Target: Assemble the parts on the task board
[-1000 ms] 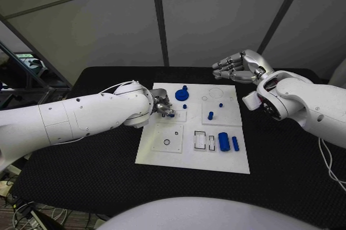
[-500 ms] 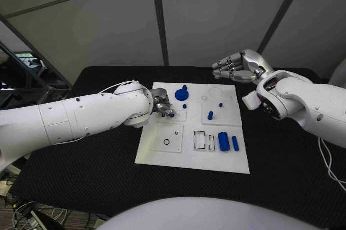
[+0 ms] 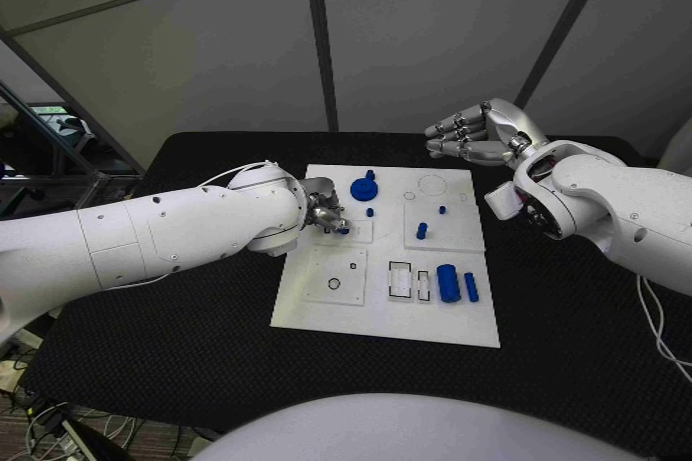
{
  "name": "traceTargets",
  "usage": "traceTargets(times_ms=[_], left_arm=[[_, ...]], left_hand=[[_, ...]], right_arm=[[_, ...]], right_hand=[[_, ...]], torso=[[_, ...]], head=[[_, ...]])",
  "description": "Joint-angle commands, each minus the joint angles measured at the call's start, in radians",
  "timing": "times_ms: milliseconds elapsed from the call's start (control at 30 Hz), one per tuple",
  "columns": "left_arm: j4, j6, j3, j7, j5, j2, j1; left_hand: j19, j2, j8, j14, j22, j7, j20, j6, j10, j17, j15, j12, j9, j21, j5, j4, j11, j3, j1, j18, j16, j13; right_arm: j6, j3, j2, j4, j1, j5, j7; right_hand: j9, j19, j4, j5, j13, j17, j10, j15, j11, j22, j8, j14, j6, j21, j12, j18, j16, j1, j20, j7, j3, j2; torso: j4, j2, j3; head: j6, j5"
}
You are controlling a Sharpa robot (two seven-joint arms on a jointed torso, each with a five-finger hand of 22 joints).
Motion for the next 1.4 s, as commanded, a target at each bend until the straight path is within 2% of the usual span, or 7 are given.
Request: traceTargets(times_ms=[33, 333, 767, 1067, 1400], left_arm=[[-0.005, 0.045, -0.003, -0.007, -0.003, 0.000, -0.003], [-0.018, 0.055, -0.003, -0.008, -0.003, 0.005, -0.001], [-0.061, 0.098, -0.003, -0.011, -0.002, 0.036, 0.005], [-0.086, 0.122, -0.003, -0.012, 0.010, 0.053, 0.008], [-0.091, 0.149, -0.003, -0.013, 0.012, 0.057, 0.008]], left_hand=[[0.005, -0.007, 0.009, 0.107, 0.002, -0.007, -0.006, 0.001, 0.013, 0.263, -0.009, 0.003, 0.007, 0.004, 0.012, -0.163, -0.010, 0.173, -0.011, -0.005, 0.006, 0.001], [0.006, -0.012, 0.015, 0.107, 0.004, -0.009, -0.007, 0.002, 0.016, 0.263, -0.010, 0.004, 0.017, 0.004, 0.026, -0.165, -0.012, 0.181, -0.018, -0.005, 0.006, 0.002], [0.004, -0.011, 0.018, 0.107, 0.001, -0.010, -0.008, 0.002, 0.016, 0.263, -0.011, 0.002, 0.025, 0.002, 0.030, -0.158, -0.012, 0.183, -0.031, -0.004, 0.006, -0.001], [0.005, -0.003, 0.023, 0.107, 0.003, -0.015, -0.009, 0.003, 0.019, 0.263, -0.013, 0.003, 0.038, 0.002, 0.030, -0.144, -0.016, 0.177, -0.066, -0.005, 0.006, -0.001], [0.006, -0.008, 0.023, 0.107, 0.004, -0.021, -0.011, 0.006, 0.021, 0.263, -0.015, 0.004, 0.045, 0.001, 0.027, -0.135, -0.019, 0.155, -0.096, -0.005, 0.006, -0.001]], right_arm=[[0.009, 0.001, 0.001, 0.000, 0.002, -0.002, 0.006], [0.010, 0.001, 0.002, -0.001, 0.002, -0.003, 0.006], [0.011, 0.001, 0.004, -0.002, 0.002, -0.007, 0.005], [0.014, 0.001, 0.005, -0.003, 0.002, -0.008, 0.004], [0.019, 0.001, 0.005, -0.004, 0.002, -0.008, 0.002]], right_hand=[[0.002, 0.007, 0.003, 0.005, -0.001, -0.002, -0.001, -0.002, -0.004, -0.001, 0.001, 0.000, 0.005, -0.004, 0.002, 0.006, 0.002, -0.010, -0.002, -0.001, -0.005, -0.001], [0.002, 0.008, 0.003, 0.005, -0.001, -0.002, -0.001, -0.002, -0.004, -0.002, 0.001, 0.000, 0.005, -0.006, 0.002, 0.006, 0.001, -0.010, -0.001, -0.001, -0.005, -0.001], [0.002, 0.008, 0.003, 0.005, -0.001, -0.002, -0.001, -0.002, -0.004, -0.002, 0.001, 0.000, 0.005, -0.006, 0.002, 0.006, 0.001, -0.010, -0.001, -0.001, -0.005, -0.001], [0.002, 0.008, 0.003, 0.005, -0.001, -0.002, -0.001, -0.002, -0.004, -0.002, 0.001, 0.000, 0.005, -0.006, 0.002, 0.006, 0.001, -0.010, -0.001, -0.001, -0.005, -0.001], [0.002, 0.008, 0.003, 0.005, -0.001, -0.002, -0.001, -0.002, -0.004, -0.002, 0.001, 0.000, 0.005, -0.006, 0.002, 0.006, 0.001, -0.010, -0.001, -0.001, -0.005, -0.001]], torso=[[-0.0006, 0.001, 0.0008], [0.0006, 0.001, 0.0008], [0.0004, 0.001, 0.0005], [0.0005, 0.001, 0.0007], [0.0017, 0.001, 0.0002]], head=[[-0.001, -0.001], [-0.003, -0.001], [-0.004, -0.002], [-0.006, -0.003], [-0.008, -0.005]])
